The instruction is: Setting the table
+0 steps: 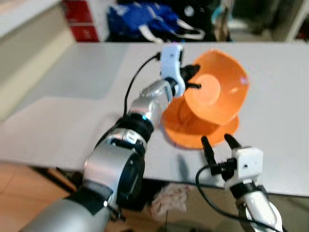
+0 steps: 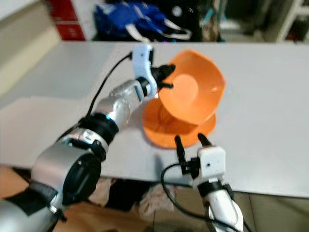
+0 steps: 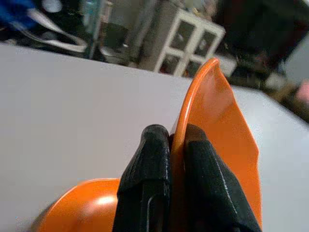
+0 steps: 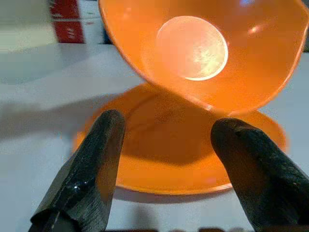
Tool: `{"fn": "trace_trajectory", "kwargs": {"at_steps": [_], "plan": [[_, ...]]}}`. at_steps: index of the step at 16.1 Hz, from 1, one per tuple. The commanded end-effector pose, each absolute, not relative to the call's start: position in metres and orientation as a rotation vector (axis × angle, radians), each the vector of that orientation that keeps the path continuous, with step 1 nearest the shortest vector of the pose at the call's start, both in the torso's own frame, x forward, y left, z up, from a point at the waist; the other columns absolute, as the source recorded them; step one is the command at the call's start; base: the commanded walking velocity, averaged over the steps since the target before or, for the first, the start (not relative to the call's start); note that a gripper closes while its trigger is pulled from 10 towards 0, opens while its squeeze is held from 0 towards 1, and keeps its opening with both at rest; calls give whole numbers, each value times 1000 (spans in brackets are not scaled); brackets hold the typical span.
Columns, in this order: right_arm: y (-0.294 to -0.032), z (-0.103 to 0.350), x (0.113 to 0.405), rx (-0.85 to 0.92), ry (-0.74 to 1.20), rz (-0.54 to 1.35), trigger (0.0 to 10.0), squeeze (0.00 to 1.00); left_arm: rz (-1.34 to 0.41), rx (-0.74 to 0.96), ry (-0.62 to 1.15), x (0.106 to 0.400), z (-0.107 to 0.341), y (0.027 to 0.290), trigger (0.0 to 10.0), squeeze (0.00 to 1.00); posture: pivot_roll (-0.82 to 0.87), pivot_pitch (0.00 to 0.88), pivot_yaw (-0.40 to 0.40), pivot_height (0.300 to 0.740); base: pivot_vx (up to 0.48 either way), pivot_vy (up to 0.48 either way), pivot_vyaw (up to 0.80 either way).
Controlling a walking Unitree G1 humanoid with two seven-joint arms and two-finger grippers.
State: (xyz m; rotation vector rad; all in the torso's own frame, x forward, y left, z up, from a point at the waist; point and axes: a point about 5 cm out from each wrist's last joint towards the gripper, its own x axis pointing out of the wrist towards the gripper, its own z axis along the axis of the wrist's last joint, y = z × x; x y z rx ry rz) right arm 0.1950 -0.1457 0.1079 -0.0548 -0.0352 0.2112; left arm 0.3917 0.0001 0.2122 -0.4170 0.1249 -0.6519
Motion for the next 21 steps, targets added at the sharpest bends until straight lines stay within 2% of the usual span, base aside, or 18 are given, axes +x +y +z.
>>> {"fn": "trace_trajectory", "kwargs": {"at_steps": [1,3,4,5,6,13,21], "plan": [[-142,109,195,-51,-41,223,10000,0,-684,-500,102,389,234,-18,0,0,-132,0,81,740,0,0,0],[-143,110,195,-54,-40,225,10000,0,-644,-600,177,389,227,-19,0,0,-140,0,81,740,0,0,0],[-144,110,194,-58,-38,226,10000,0,-587,-714,272,388,216,-19,0,0,-146,0,82,740,0,0,0],[-144,110,194,-58,-37,226,10000,0,-573,-737,290,388,214,-19,0,0,-146,0,82,740,0,0,0],[-144,111,193,-64,-37,230,10000,0,-520,-816,386,383,198,-22,0,0,-161,0,80,740,0,0,0],[-148,120,184,-70,-44,249,10000,0,-528,-751,407,378,193,-33,0,0,-223,0,83,740,0,0,0],[-151,125,178,-83,-20,279,10000,0,-563,-821,525,363,183,-57,0,0,-257,0,84,740,0,0,0]]}}
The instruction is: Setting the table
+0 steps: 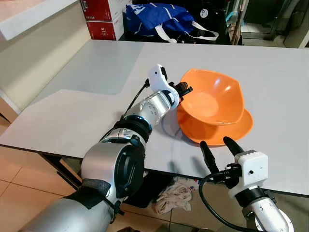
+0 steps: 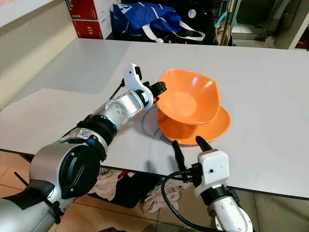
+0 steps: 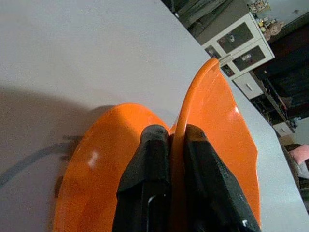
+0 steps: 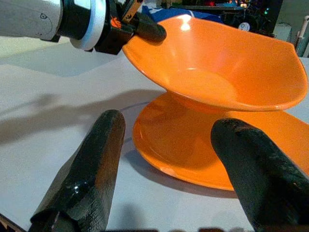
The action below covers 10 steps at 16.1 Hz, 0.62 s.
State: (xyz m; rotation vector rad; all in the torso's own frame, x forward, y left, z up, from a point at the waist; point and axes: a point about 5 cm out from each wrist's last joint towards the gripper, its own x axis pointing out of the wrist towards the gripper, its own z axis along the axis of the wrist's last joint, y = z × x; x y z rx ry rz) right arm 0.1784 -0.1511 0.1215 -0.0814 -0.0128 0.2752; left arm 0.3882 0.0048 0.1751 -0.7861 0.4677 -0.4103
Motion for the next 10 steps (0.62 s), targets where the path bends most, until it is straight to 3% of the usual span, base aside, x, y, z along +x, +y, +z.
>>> {"fn": "trace_trajectory", "kwargs": {"at_steps": [1,5,6,10], "plan": [[-151,125,177,-81,-18,275,10000,0,-560,-832,549,360,181,-60,0,0,-258,0,85,740,0,0,0],[-149,126,175,-79,-12,271,10000,0,-578,-816,558,356,177,-65,0,0,-265,0,90,740,0,0,0],[-149,126,175,-79,-12,270,10000,0,-579,-795,554,356,176,-65,10000,0,-265,0,90,740,0,0,0],[-147,126,174,-75,-12,268,10000,0,-566,-777,558,355,171,-63,10000,0,-265,0,92,740,0,0,0]]}}
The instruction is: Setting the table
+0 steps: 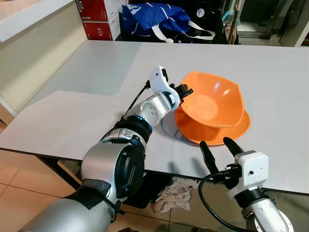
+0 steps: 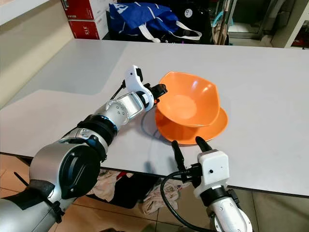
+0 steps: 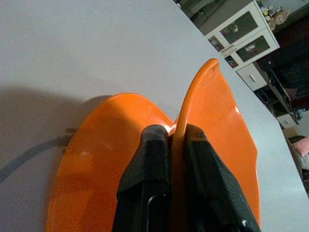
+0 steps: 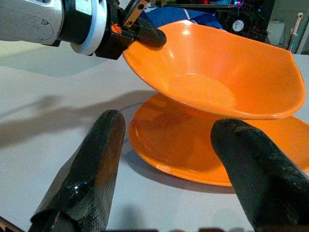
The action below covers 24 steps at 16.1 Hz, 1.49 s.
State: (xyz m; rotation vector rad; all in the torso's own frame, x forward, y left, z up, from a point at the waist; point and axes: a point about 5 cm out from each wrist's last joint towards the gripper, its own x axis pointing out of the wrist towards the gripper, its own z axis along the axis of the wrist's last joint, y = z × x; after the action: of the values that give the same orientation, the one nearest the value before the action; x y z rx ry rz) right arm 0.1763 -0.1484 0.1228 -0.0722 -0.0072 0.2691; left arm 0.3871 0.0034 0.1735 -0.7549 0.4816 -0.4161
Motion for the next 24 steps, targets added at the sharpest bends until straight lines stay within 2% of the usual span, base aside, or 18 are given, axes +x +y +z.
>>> {"fn": "trace_trajectory", "kwargs": {"at_steps": [1,2,3,4,5,9,10,11,13,14,15,17,19,24], "plan": [[-147,126,174,-74,-10,267,10000,0,-564,-775,562,355,170,-63,10000,396,-265,0,92,740,0,0,0],[-147,125,174,-75,-9,266,10000,0,-563,-775,565,355,169,-63,10000,553,-265,0,92,740,0,0,0],[-147,124,173,-76,-5,266,10000,0,-561,-774,569,354,168,-63,10000,800,-264,0,94,740,0,0,0],[-147,124,173,-76,-4,267,10000,0,-560,-772,569,354,167,-63,10000,961,-264,0,94,740,0,0,0],[-147,124,173,-77,-4,267,10000,0,-560,-771,569,354,167,-63,10000,988,-264,0,94,740,0,0,0],[-145,123,174,-79,-4,269,10000,0,-566,-715,553,355,165,-60,10000,984,-261,0,95,740,0,0,0],[-145,123,174,-79,-4,269,10000,0,-568,-713,550,355,165,-60,10000,945,-257,0,95,740,0,0,0],[-145,123,175,-78,-4,270,10000,0,-572,-707,542,355,166,-60,10000,796,-255,0,96,740,0,0,0],[-144,123,176,-78,-5,272,10000,0,-571,-703,541,356,167,-60,10000,769,-255,0,96,740,0,0,0],[-144,123,176,-80,-6,272,10000,0,-569,-701,544,355,166,-60,10000,973,-256,0,97,740,0,0,0],[-144,122,177,-82,-7,271,10000,0,-567,-696,546,355,165,-60,10000,1000,-256,0,97,740,0,0,0],[-144,122,177,-82,-6,273,10000,0,-547,-668,542,355,162,-59,10000,1000,-255,0,97,740,0,0,0],[-144,122,178,-82,-8,275,10000,0,-502,-495,506,357,154,-50,10000,1000,-252,0,97,740,0,0,0],[-142,121,180,-79,-11,284,10000,0,-477,-461,506,357,146,-44,10000,1000,-240,0,96,740,0,0,0]]}}
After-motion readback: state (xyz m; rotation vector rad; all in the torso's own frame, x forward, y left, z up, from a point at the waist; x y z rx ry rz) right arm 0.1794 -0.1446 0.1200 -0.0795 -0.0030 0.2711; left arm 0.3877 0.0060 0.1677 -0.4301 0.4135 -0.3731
